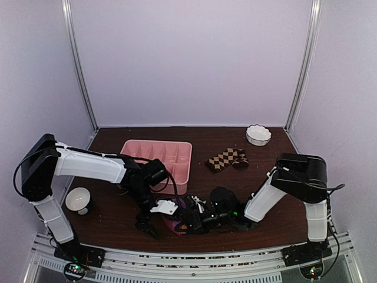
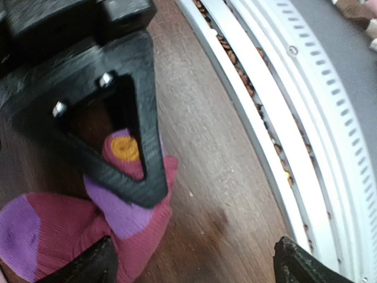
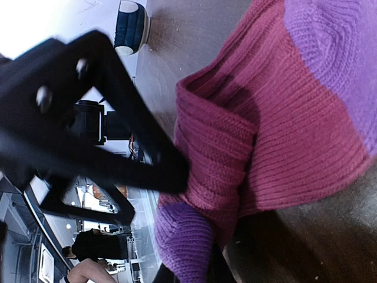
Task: Roll the socks
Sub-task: Roll the sock at the center of the board.
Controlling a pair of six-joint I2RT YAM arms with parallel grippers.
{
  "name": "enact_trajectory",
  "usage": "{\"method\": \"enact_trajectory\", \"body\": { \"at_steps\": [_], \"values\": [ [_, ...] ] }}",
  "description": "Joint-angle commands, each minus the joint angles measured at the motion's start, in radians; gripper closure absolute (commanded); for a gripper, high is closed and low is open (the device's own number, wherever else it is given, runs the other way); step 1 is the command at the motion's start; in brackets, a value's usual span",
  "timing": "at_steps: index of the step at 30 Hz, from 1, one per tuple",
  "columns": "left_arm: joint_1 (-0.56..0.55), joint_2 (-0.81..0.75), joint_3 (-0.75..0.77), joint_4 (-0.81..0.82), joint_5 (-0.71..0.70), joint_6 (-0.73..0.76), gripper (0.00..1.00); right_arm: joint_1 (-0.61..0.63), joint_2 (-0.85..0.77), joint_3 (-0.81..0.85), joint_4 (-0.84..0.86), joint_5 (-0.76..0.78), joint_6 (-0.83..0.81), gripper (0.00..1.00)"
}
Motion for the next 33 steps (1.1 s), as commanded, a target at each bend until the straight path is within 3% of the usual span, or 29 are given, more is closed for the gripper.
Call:
{"method": "enact_trajectory", "body": {
  "at_steps": [1, 9, 12, 20, 26, 33],
  "values": [
    [-0.040, -0.039, -0.033, 0.183, -0.133, -0.054, 0.09, -0.021, 0.103, -0.054, -0.202, 0.064, 0.022, 1.00],
    [-0.049, -0.027, -0.050, 0.258, -0.189, -0.079, 0.28, -0.021, 0.109, -0.065, -0.159, 0.057, 0.029, 1.00],
    [-0.049, 0.007, -0.038, 0.221, -0.200, -0.053, 0.43, -0.020, 0.099, -0.068, -0.165, 0.066, 0.024, 1.00],
    [-0.050, 0.031, -0.021, 0.169, -0.221, -0.042, 0.55, -0.022, 0.055, -0.101, -0.186, 0.131, -0.008, 1.00],
    [-0.040, 0.119, 0.070, 0.079, -0.192, -0.065, 0.74, -0.021, -0.050, -0.129, -0.207, 0.202, -0.115, 0.81],
    [0.047, 0.197, 0.178, -0.046, 0.017, -0.083, 0.76, 0.009, -0.270, -0.148, -0.398, 0.389, -0.427, 0.69]
  ]
}}
